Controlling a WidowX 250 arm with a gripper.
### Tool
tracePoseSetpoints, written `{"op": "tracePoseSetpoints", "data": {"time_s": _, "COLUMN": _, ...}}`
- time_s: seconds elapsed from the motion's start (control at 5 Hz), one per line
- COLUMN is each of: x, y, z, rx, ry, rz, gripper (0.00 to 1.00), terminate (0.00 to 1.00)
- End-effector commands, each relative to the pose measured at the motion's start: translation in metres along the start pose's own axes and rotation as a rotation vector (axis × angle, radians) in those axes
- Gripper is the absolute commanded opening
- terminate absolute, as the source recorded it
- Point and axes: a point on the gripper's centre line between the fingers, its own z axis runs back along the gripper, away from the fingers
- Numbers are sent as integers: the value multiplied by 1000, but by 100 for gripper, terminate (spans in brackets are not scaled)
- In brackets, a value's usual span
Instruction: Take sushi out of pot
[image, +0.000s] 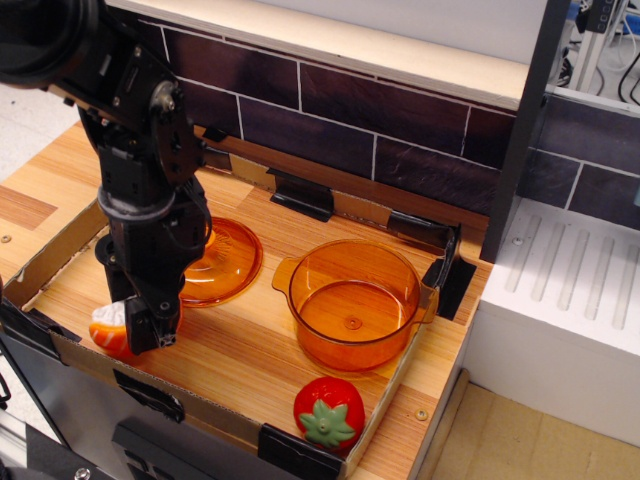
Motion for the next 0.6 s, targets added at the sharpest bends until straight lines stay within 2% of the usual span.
{"op": "tracePoseSetpoints", "data": {"time_s": 0.0, "x": 0, "y": 16, "z": 11, "rx": 2, "ry": -5, "rz": 69, "gripper": 100, "terminate": 0}}
{"op": "tracePoseSetpoints", "data": {"time_s": 0.2, "x": 2, "y": 19, "z": 24, "rx": -55, "ry": -11, "rz": 104, "gripper": 100, "terminate": 0}}
{"op": "tracePoseSetpoints", "data": {"time_s": 0.4, "x": 0, "y": 21, "z": 65, "rx": -102, "ry": -73, "rz": 174, "gripper": 100, "terminate": 0}}
